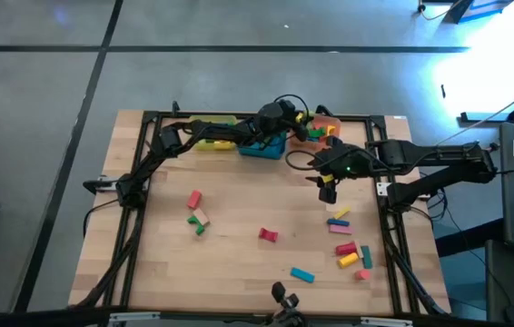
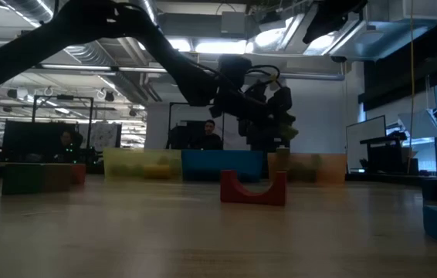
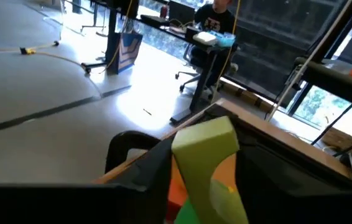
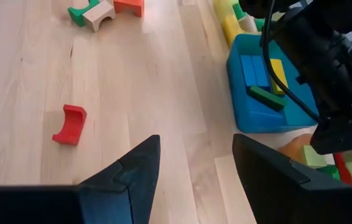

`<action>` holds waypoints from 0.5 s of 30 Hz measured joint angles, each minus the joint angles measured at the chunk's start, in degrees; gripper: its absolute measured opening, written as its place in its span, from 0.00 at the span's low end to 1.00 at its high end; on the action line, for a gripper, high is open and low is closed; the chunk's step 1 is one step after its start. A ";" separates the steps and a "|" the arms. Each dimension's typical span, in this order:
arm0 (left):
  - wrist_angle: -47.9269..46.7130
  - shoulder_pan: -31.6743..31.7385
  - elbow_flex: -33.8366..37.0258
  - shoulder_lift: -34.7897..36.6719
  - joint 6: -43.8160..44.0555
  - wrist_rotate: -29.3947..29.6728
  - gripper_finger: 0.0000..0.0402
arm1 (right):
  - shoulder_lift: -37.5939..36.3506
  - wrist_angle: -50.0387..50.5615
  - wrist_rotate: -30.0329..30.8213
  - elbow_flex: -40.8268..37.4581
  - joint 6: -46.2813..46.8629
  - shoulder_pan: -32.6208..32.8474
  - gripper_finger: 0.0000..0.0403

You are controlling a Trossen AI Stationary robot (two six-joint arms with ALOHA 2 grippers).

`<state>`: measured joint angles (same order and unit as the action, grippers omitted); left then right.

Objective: Sort blocks by size
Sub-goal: Put the light green arch block into the orange bin, then put the red arch block into the orange bin

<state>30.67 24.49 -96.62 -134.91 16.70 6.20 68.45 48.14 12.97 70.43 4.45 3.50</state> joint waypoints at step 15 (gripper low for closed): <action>-3.85 0.00 0.04 2.23 2.39 -4.30 0.45 | 0.00 0.04 -0.09 0.00 0.03 -0.10 0.51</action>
<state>26.83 24.49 -96.57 -132.68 19.08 1.90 68.45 48.18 12.88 70.43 4.48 3.40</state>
